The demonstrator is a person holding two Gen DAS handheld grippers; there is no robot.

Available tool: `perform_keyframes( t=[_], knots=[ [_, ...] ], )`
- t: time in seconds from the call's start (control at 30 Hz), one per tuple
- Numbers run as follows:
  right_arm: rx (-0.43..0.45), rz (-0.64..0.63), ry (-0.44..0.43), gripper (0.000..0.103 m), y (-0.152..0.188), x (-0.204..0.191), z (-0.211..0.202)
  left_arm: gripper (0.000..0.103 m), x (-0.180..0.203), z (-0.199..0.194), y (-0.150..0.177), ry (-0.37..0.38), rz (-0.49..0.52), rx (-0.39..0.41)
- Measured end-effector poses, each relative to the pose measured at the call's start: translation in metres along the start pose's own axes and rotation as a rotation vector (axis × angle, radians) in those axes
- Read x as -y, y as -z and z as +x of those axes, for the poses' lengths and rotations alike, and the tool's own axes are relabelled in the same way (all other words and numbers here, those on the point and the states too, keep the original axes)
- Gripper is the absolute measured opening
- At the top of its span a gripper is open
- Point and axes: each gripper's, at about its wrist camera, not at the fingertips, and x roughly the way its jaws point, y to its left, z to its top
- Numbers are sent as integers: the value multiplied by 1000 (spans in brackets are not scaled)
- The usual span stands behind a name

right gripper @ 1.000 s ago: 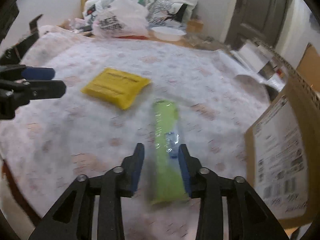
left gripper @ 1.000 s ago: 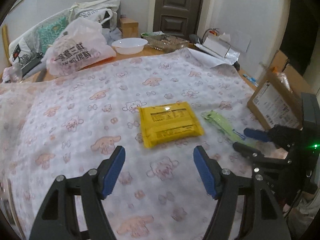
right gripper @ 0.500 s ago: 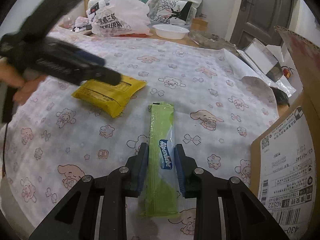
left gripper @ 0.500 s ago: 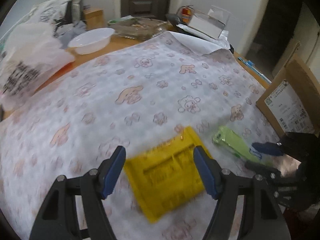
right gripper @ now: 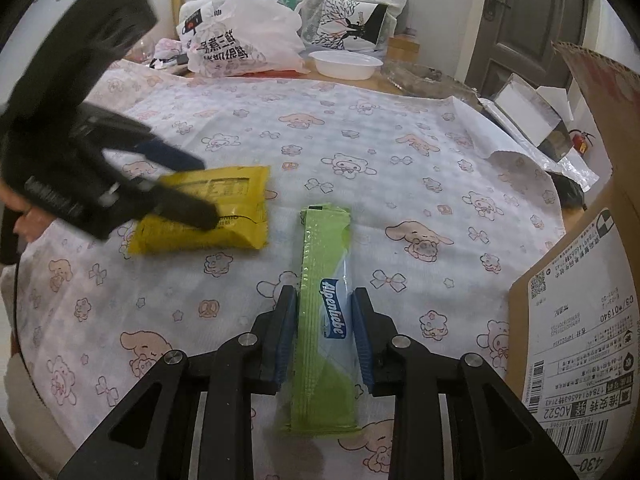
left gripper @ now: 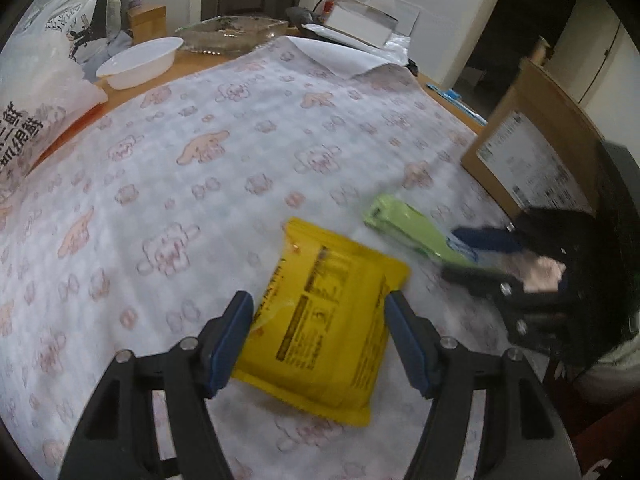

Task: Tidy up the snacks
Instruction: 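Carry the green stick and yellow pack with both grippers into the box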

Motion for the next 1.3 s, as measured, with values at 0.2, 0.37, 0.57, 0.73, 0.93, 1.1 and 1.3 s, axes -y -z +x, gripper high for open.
perform_keyframes(
  t=[0.2,0.37,0.57,0.73,0.93,1.1,1.3],
  knots=[
    [2,-1,0,24,0,0,0,69,21,2,8,-53,59,20],
    [1,-6,-4,24,0,0,0,71,38,11,13,-132,148,-13],
    [3,4,-3,22,0,0,0,68,36,10,15,-150,106,9],
    [10,-18,-24,21,0,-8,-8,68,38,-2,21,-163,53,38],
    [73,-45,-47,21,-3,-27,-36,68,42,-41,31,-218,5,93],
    [160,-75,-65,21,-9,-39,-76,68,49,-89,43,-239,-64,191],
    [267,-79,-93,21,-15,-37,-128,68,72,-139,50,-284,-92,273]
  ],
)
